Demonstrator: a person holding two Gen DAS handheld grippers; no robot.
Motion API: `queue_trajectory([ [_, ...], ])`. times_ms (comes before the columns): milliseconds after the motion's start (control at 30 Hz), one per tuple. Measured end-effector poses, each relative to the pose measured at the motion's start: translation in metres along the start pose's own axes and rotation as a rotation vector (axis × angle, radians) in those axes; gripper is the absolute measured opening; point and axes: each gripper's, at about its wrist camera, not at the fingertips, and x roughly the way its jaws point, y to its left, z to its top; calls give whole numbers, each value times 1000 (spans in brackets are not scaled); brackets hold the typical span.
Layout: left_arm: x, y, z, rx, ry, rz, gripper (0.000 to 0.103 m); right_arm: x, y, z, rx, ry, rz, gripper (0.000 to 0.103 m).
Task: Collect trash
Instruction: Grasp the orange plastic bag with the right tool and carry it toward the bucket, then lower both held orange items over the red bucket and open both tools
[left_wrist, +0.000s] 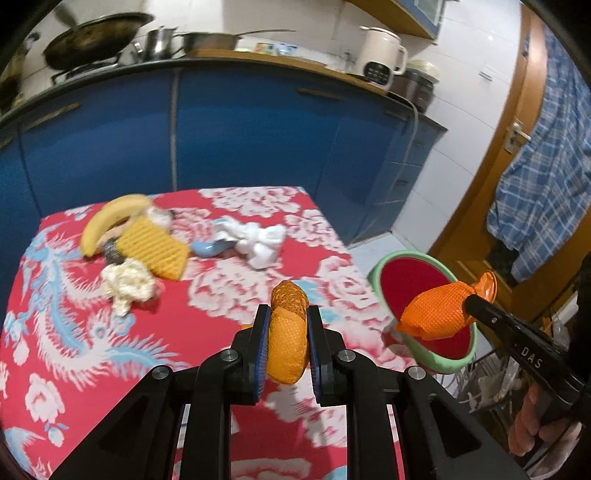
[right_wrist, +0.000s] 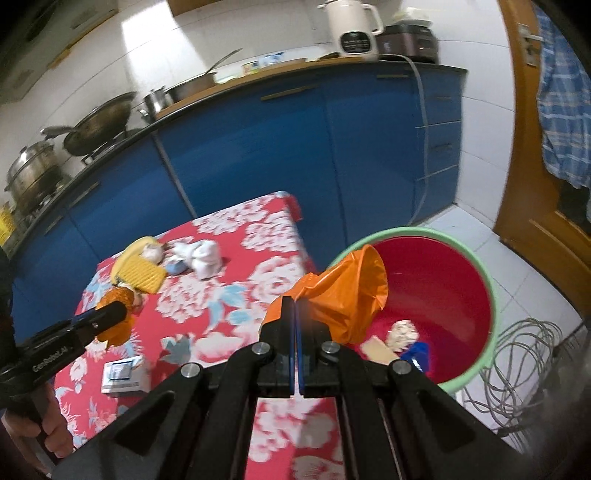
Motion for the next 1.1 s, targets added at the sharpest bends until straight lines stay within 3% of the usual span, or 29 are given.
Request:
queue_trajectory([
  [533,29,-67,10,104,39,-67,19,9,-67,-5,89,33,-94,3],
  [1100,60,-114,16,187,73,-101,19,27,-95,-15,127,73,-107,6],
])
